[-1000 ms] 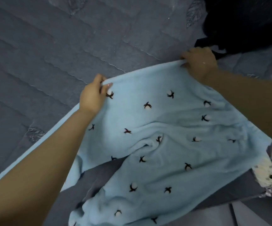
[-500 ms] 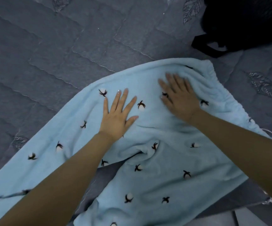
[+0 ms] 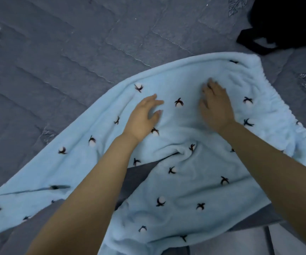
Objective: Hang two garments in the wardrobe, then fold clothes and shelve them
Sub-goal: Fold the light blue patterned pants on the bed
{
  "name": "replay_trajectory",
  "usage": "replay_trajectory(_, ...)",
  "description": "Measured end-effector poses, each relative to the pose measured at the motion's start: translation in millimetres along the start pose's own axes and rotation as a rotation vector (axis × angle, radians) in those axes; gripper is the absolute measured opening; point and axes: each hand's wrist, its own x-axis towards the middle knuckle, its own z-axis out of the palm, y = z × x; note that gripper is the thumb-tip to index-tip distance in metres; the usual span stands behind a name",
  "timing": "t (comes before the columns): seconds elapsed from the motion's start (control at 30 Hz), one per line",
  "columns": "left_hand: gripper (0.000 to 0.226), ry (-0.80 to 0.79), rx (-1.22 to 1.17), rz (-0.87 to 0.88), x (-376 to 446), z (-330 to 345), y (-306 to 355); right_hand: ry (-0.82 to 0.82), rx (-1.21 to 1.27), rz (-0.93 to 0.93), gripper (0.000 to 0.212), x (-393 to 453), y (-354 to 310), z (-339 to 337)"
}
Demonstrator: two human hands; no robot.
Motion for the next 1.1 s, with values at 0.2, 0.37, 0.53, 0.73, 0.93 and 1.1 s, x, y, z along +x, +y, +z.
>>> replay_trajectory(0.2, 0.025, 0.233, -0.025, -0.132, -125.4, -70.8, -44.6, -0.063, 0.291, -0.114, 0.037, -102.9, -125.0, 38.7)
replay_trajectory(0.37, 0.030, 0.421, 0.077, -0.404, -236.2, -134.0, -128.5, -0.173, 0.416, -0.096, 0.033, -176.3, -228.9, 88.8)
replay_trajectory(0.53, 0.052, 0.249, 0.304, -0.611, -300.7, -192.4, -213.2, -0.190, 0.483, -0.015, 0.038, -225.7, -320.3, 143.2)
replay_trajectory(0.73, 0.025, -0.043, 0.517, -0.032, -332.2, -217.0, -241.1, 0.029, 0.715, 0.352, 0.030, -249.8, -400.0, 189.4)
replay_trajectory(0.93, 0.021, -0.359, 0.069, -0.243, -405.0, -195.7, -251.6, 0.007, 1.173, 0.801, 0.029, -269.7, -419.1, 195.5)
replay_trajectory(1.1, 0.015, 0.407, -0.528, -0.916, -413.7, -196.2, -269.5, -0.025, 1.232, 0.972, 0.042, -278.0, -418.0, 206.7)
